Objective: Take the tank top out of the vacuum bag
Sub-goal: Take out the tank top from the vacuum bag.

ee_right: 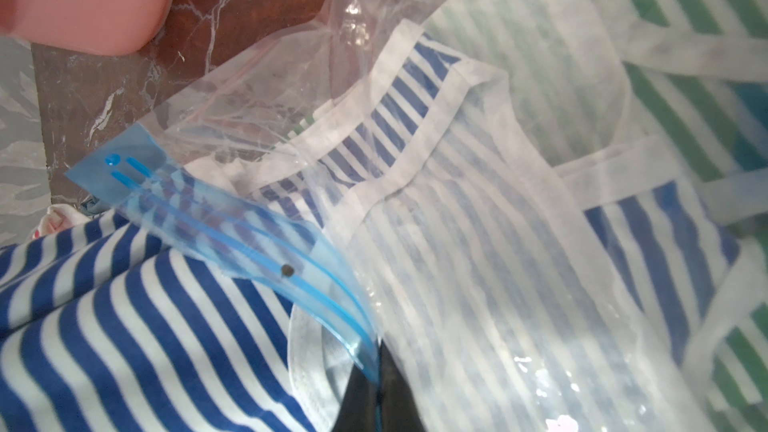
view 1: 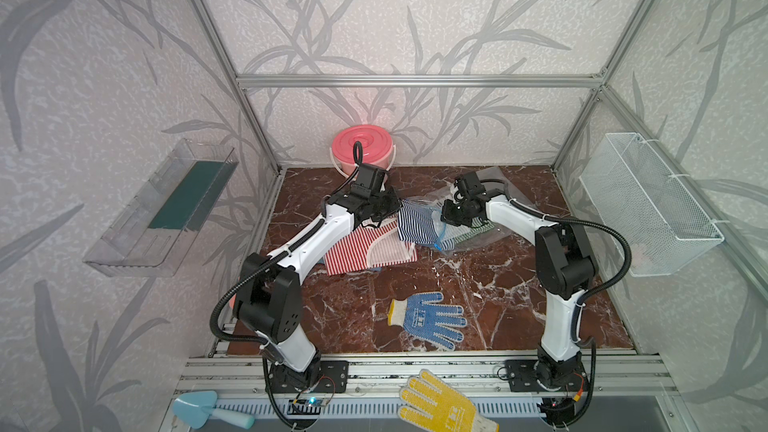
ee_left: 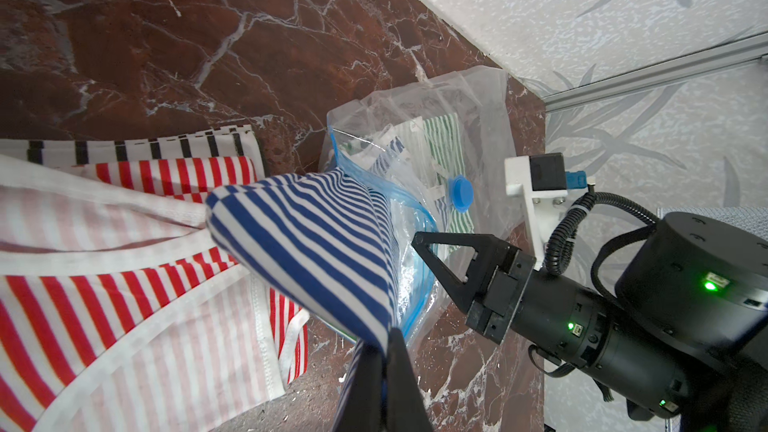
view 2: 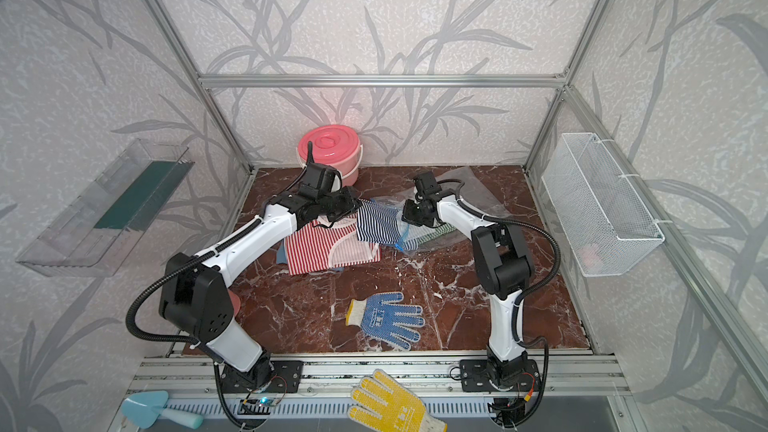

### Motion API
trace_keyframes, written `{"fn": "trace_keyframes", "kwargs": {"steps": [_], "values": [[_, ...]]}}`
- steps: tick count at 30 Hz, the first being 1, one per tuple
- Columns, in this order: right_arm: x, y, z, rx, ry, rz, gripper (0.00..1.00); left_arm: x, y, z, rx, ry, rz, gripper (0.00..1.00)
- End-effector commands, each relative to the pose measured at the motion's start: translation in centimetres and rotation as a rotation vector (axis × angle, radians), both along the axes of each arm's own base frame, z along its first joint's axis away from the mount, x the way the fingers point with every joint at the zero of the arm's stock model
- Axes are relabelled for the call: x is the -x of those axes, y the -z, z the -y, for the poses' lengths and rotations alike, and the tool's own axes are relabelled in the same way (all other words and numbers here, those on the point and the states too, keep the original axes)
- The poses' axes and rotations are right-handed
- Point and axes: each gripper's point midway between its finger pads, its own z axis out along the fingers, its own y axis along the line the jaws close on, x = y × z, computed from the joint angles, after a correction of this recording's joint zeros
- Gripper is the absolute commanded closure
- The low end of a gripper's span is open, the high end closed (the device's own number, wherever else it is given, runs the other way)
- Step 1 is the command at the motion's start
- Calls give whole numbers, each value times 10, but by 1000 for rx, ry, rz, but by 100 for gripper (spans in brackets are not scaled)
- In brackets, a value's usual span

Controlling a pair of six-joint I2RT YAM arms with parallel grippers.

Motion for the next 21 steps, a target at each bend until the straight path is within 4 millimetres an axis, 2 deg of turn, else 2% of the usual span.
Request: {"fn": "trace_keyframes", "kwargs": {"steps": [1, 12, 21], "values": [[2, 9, 12, 41, 26, -24, 100, 1, -27, -13, 18, -34, 64, 100], [2, 11, 13, 48, 31, -31, 100, 9, -31, -23, 19, -53, 77, 100], [3, 11, 14, 49, 30, -35, 100, 8, -27, -36, -2, -79, 73, 100]]}}
